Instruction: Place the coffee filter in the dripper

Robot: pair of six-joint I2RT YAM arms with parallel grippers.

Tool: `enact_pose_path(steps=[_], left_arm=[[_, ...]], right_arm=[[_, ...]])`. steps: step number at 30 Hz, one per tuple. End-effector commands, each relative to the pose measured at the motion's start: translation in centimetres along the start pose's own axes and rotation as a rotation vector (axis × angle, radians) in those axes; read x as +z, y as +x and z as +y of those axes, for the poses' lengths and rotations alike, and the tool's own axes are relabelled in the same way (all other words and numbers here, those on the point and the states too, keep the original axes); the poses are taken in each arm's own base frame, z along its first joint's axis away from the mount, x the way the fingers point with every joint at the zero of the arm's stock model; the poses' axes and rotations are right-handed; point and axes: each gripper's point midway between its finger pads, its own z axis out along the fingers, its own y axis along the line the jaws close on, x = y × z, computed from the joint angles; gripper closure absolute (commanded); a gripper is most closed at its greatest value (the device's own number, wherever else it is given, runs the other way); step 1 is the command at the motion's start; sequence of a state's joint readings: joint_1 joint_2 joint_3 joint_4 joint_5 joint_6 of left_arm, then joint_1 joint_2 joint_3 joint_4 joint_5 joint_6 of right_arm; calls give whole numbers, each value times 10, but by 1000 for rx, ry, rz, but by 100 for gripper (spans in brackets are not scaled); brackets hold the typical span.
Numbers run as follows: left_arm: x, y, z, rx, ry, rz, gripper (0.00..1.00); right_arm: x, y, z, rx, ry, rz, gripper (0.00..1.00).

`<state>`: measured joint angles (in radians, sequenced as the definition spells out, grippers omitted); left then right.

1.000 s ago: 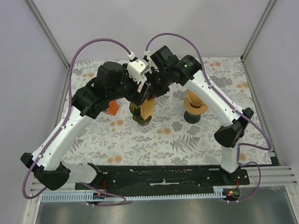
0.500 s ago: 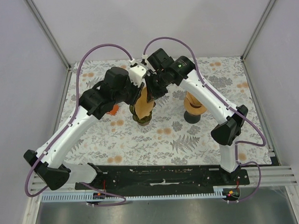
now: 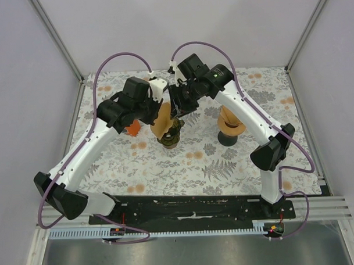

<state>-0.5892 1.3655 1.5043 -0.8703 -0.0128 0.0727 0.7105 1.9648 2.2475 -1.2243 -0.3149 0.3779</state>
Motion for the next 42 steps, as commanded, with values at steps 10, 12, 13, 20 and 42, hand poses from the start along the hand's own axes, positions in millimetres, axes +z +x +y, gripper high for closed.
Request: enact_pose_path(steps=[10,12,13,20,42], left_arm=[[3,0,-7,-136,69,33,98],[4,0,-6,-141,66,35,98],[3,-3,-6,-141,68,27,98],[5,-6,-7,-151,75,23,98],[-4,-16,3,-307,138,-11,53]], right_arm=[[-56,-52,51,-163,-144,-353,70],[-49,-49,57,-140,-180,-351,83],[-41,-47,57,-120,-197,-333,88],[12,-24,41,-24,-139,-140,100],[65,14,0,-178,133,8,100]])
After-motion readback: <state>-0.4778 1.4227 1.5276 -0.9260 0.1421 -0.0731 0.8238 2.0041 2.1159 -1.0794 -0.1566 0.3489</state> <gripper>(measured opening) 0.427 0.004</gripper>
